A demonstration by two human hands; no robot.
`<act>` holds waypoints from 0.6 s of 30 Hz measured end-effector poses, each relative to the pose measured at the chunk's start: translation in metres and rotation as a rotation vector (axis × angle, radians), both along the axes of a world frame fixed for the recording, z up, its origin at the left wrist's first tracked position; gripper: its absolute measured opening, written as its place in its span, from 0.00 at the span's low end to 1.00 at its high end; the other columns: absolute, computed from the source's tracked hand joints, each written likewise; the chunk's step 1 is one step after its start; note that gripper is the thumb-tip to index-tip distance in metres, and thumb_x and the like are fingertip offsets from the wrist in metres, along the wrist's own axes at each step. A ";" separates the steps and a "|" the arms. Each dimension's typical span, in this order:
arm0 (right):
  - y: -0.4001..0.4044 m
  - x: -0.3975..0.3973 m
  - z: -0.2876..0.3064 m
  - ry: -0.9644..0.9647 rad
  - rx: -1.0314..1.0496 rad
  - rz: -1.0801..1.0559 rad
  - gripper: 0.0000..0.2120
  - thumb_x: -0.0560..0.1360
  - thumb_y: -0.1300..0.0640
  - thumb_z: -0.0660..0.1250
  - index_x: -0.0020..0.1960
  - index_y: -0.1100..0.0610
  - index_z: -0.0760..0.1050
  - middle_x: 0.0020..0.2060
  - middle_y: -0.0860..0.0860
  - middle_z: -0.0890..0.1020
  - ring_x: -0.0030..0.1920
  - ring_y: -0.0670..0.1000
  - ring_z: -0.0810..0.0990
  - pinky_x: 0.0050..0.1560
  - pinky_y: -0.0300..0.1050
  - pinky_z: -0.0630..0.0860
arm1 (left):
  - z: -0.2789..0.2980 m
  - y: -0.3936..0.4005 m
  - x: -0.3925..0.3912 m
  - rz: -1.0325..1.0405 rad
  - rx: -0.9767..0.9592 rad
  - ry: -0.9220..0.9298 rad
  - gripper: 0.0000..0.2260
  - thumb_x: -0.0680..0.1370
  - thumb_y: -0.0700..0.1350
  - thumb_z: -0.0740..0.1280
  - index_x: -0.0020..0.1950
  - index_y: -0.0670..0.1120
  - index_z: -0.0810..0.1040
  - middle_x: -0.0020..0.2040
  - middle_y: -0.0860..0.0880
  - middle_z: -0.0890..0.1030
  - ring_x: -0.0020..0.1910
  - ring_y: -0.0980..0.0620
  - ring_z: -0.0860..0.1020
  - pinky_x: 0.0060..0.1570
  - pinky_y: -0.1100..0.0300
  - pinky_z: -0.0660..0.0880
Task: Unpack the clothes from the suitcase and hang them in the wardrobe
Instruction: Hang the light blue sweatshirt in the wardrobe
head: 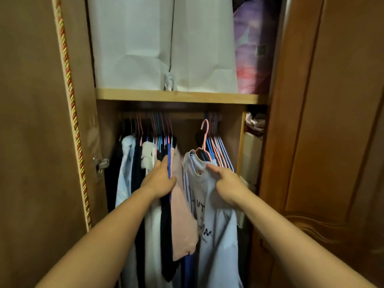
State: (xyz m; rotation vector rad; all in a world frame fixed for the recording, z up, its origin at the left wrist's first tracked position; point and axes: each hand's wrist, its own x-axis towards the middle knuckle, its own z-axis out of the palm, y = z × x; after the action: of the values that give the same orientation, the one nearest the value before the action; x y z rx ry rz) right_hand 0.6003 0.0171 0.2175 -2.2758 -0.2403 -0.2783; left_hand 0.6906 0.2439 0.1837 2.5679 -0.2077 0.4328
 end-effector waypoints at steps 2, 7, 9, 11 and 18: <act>0.000 0.008 0.007 0.036 -0.028 0.076 0.38 0.75 0.75 0.52 0.79 0.47 0.61 0.76 0.48 0.65 0.75 0.53 0.65 0.73 0.47 0.64 | 0.005 0.001 0.000 0.012 0.000 -0.012 0.40 0.76 0.52 0.67 0.82 0.54 0.47 0.71 0.45 0.64 0.64 0.41 0.74 0.60 0.46 0.75; -0.005 0.007 -0.013 0.067 -0.159 0.181 0.39 0.75 0.73 0.54 0.79 0.44 0.57 0.77 0.48 0.64 0.77 0.50 0.62 0.76 0.46 0.59 | 0.033 -0.014 0.009 -0.140 -0.008 -0.167 0.29 0.83 0.54 0.60 0.82 0.55 0.53 0.72 0.47 0.65 0.70 0.46 0.67 0.68 0.51 0.67; -0.008 0.007 -0.010 0.029 -0.239 0.203 0.40 0.75 0.74 0.54 0.80 0.44 0.56 0.77 0.48 0.64 0.77 0.49 0.62 0.75 0.43 0.59 | 0.045 -0.025 0.024 -0.199 -0.078 -0.062 0.28 0.83 0.59 0.59 0.82 0.54 0.56 0.70 0.45 0.71 0.71 0.45 0.68 0.73 0.48 0.64; -0.010 0.006 -0.006 -0.004 -0.314 0.209 0.40 0.74 0.73 0.54 0.80 0.44 0.55 0.76 0.48 0.65 0.76 0.50 0.63 0.74 0.42 0.59 | 0.057 -0.042 0.030 -0.254 -0.174 -0.014 0.24 0.83 0.58 0.60 0.78 0.51 0.67 0.63 0.46 0.77 0.64 0.49 0.74 0.69 0.53 0.68; -0.040 -0.009 -0.022 -0.104 -0.244 0.178 0.42 0.74 0.76 0.54 0.79 0.41 0.59 0.79 0.39 0.51 0.78 0.40 0.46 0.75 0.37 0.42 | 0.073 -0.086 0.057 -0.295 -0.310 -0.052 0.11 0.83 0.42 0.64 0.42 0.50 0.81 0.40 0.48 0.82 0.44 0.48 0.79 0.49 0.55 0.73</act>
State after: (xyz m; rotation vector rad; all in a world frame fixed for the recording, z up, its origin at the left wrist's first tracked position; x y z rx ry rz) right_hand 0.5916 -0.0227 0.1956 -2.4622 -0.5542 -0.2868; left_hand 0.7477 0.1576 0.2565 2.1812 -0.4902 0.3860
